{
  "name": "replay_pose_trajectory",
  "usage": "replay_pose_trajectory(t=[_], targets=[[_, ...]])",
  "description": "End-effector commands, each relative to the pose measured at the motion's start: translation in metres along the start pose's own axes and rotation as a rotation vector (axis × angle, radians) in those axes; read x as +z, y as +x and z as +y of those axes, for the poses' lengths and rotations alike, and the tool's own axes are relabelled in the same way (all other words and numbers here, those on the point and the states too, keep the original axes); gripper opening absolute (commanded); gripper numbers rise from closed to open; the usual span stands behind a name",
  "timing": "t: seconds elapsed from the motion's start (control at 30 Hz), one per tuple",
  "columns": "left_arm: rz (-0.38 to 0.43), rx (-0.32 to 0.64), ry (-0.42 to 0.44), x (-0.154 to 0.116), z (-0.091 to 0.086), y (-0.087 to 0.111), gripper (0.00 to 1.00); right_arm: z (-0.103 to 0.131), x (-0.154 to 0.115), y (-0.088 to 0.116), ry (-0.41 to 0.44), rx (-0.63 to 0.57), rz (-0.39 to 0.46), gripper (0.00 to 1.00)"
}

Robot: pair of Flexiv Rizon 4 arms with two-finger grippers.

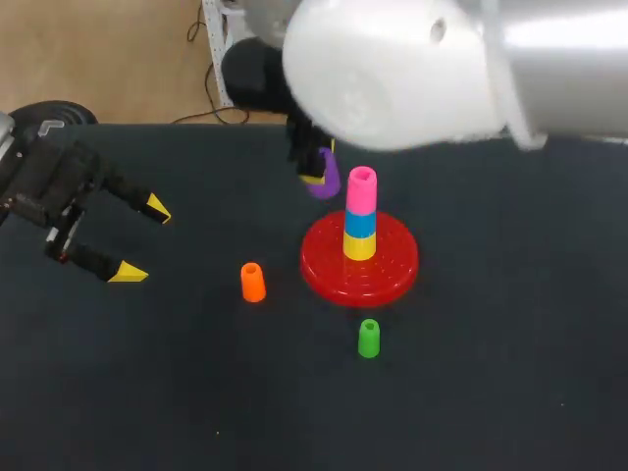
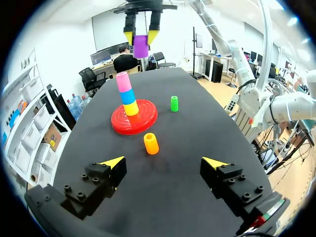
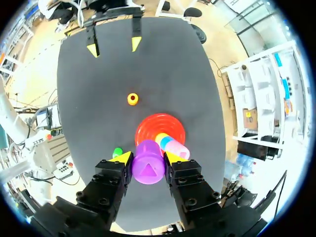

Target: Pick up and stack the cylinders on the red base in this order: pink,purple,orange,green

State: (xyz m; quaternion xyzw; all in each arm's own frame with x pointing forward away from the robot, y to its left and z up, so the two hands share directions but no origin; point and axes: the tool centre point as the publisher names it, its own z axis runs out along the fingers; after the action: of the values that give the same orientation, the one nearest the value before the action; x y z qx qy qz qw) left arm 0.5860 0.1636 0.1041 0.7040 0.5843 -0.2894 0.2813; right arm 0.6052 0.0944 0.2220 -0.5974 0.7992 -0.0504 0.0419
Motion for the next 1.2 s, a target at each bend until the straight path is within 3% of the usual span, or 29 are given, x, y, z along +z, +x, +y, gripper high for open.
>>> replay_pose_trajectory(t=[0.03, 0.37, 0.7, 1.2], targets=[[-0.001, 0.002, -0.001, 0.000, 0.000, 0.001, 1.00, -0.016, 0.006, 0.008, -0.023, 0.018, -0.008, 0.00], [-0.001, 0.002, -0.001, 0.000, 0.000, 0.001, 1.00, -0.049, 0.025, 0.017, -0.032, 0.084, 0.027, 0.00], [-0.001, 0.002, -0.001, 0.000, 0.000, 0.001, 1.00, -0.070, 0.047, 0.024, -0.061, 0.115, -0.001, 0.00], [-0.001, 0.002, -0.001, 0.000, 0.000, 0.001, 1.00, -0.079, 0.061, 0.021, -0.080, 0.098, -0.003, 0.00]])
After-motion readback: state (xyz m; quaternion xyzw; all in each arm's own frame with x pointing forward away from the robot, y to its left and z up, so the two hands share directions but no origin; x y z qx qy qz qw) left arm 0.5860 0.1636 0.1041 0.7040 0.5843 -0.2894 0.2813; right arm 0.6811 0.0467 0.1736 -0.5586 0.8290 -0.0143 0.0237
